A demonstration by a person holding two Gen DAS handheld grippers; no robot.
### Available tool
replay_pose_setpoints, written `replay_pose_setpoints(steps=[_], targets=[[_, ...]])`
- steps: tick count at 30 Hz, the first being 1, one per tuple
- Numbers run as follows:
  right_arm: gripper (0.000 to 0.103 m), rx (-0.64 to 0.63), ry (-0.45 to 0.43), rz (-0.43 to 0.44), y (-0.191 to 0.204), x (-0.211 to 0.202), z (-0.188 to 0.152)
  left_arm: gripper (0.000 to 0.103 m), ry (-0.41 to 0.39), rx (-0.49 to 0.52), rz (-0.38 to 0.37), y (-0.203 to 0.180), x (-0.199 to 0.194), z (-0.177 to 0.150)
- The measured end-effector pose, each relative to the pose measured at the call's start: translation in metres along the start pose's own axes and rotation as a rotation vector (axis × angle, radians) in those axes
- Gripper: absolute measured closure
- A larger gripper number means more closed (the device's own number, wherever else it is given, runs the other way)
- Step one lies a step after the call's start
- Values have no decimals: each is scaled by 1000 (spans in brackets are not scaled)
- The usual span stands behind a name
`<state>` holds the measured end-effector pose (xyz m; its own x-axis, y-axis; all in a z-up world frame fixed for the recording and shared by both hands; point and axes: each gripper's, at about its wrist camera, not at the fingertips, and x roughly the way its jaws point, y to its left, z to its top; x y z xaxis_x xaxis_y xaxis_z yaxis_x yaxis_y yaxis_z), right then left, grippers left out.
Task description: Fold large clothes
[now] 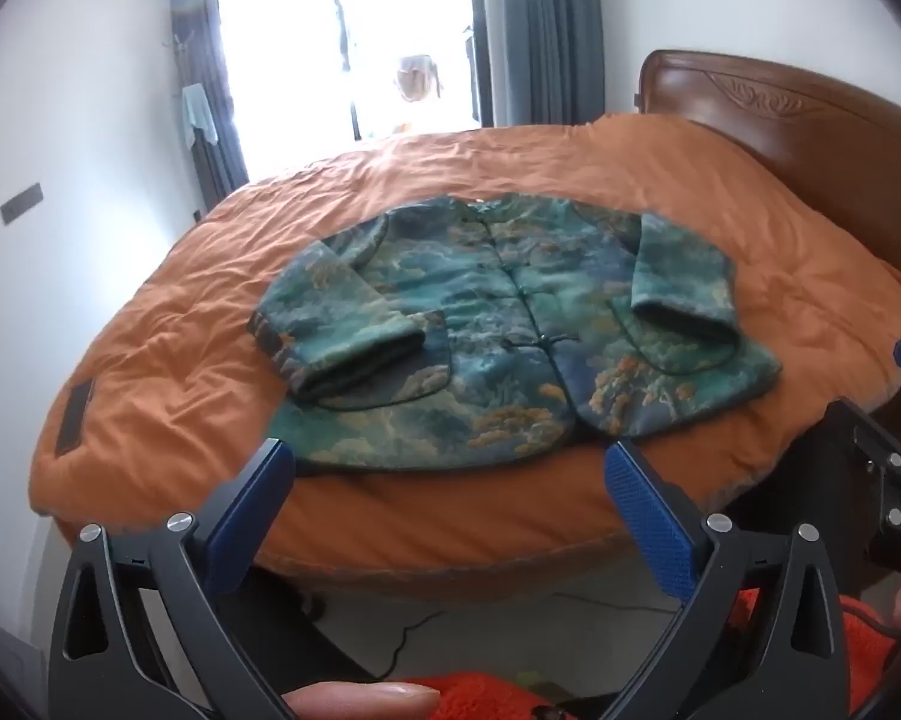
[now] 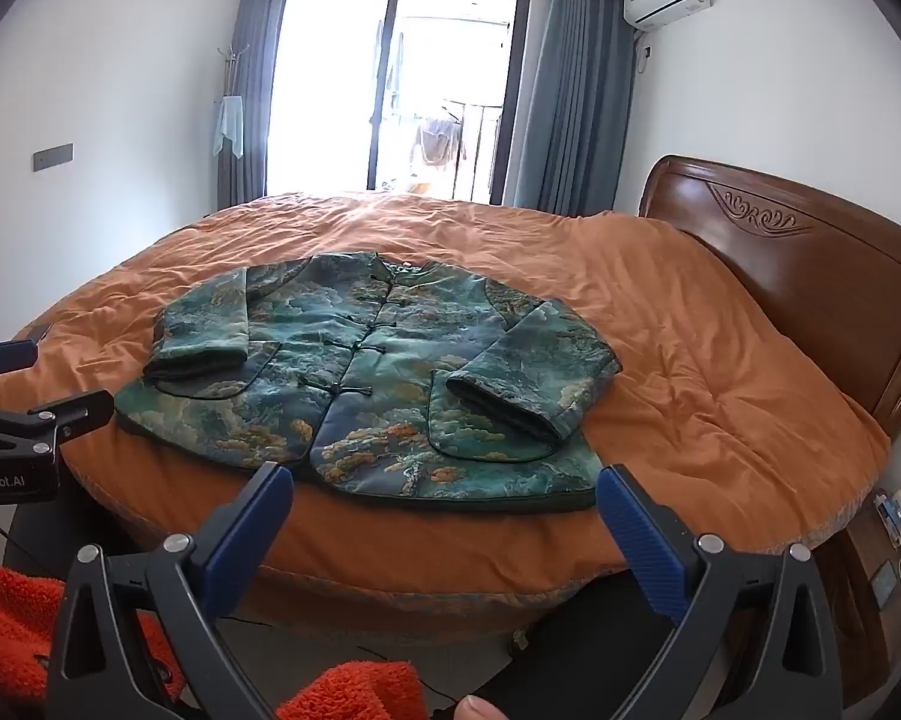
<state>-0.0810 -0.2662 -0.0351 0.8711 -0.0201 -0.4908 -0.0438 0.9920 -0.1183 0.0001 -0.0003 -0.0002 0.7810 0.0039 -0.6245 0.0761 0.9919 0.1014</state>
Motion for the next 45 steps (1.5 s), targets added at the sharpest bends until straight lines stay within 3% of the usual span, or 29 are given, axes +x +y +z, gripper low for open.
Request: replay_pose_setpoints(steps=[9,45], targets=[[0,6,3,7,0,2,1,0,26,-21,-32,4,9,0],[0,29,24,-19,-1,9,0,0,23,-28,-42,-8,8,-11]])
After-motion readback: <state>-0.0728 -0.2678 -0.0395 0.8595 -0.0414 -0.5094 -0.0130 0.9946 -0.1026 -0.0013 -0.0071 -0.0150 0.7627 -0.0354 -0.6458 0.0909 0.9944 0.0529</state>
